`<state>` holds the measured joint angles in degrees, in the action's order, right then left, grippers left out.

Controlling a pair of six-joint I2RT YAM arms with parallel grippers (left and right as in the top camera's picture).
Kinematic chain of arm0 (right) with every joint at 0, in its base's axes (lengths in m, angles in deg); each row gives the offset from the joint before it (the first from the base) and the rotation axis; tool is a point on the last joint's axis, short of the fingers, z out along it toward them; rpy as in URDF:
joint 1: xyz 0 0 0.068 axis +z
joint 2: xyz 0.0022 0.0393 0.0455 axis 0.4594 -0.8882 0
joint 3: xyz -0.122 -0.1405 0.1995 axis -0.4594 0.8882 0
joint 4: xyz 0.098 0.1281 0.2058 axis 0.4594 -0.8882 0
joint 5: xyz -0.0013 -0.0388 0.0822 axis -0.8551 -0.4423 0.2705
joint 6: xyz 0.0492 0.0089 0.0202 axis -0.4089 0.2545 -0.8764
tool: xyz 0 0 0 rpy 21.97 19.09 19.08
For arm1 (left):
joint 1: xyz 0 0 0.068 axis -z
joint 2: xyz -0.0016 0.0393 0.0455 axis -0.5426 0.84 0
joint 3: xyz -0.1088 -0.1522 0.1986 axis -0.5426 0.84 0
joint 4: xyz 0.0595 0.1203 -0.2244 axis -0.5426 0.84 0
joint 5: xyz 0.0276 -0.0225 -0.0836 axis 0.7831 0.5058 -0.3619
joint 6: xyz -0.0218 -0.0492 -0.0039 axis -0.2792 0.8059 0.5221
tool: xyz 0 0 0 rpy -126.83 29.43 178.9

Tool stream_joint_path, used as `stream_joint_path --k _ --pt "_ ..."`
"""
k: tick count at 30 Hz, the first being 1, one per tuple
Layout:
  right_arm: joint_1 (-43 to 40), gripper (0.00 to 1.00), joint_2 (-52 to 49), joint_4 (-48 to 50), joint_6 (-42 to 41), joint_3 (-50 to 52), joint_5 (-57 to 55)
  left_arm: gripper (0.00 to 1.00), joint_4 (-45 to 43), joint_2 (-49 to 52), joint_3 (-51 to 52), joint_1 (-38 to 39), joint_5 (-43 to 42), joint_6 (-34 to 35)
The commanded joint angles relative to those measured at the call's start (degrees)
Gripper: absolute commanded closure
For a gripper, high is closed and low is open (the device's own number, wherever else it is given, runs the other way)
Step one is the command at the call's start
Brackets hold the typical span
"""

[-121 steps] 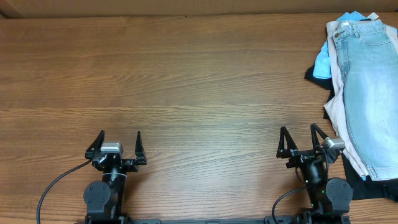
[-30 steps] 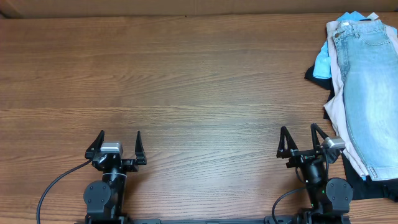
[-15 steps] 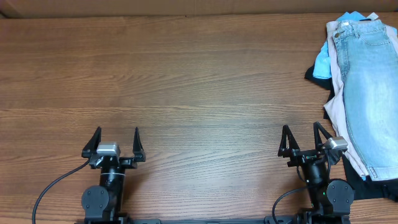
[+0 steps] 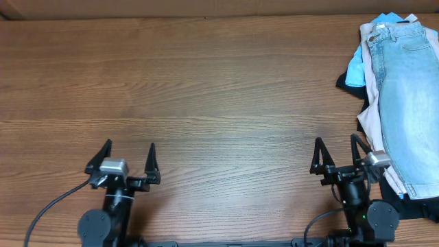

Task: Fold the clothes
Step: 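Reach the right gripper into the clothes pile and grasp the light-blue jeans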

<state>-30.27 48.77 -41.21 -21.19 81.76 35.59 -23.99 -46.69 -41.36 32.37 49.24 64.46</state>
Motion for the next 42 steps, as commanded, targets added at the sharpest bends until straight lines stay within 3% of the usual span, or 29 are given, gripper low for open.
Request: stream_joint_path --k 1,12,22,30,37,42 --pt "0.2 0.00 -0.9 -1.4 2.4 -5.3 -0.2 0.00 1.7 4.0 -6.3 -0.2 -0.9 0.7" --pt "0.2 0.00 -16.3 -10.3 4.1 -24.1 -0.2 0.00 14.9 29.7 -31.8 -0.2 -6.3 0.5" --pt "0.2 0.00 -42.8 -32.2 8.6 -54.1 -0.7 0.00 36.5 52.5 -56.3 -0.2 -8.0 -1.0" --pt "0.2 0.00 -68.6 -52.1 8.6 -78.2 -3.7 0.00 37.1 61.8 -57.6 -0.2 -7.8 -1.4" --pt "-0.9 0.00 -80.1 -51.3 7.9 -79.5 -7.9 0.00 37.4 67.4 -57.6 -0.2 -8.0 -1.3" --pt "-6.4 0.00 -86.3 -51.5 7.6 -79.5 -9.0 0.00 37.3 69.4 -57.6 -0.2 -8.2 -1.4"
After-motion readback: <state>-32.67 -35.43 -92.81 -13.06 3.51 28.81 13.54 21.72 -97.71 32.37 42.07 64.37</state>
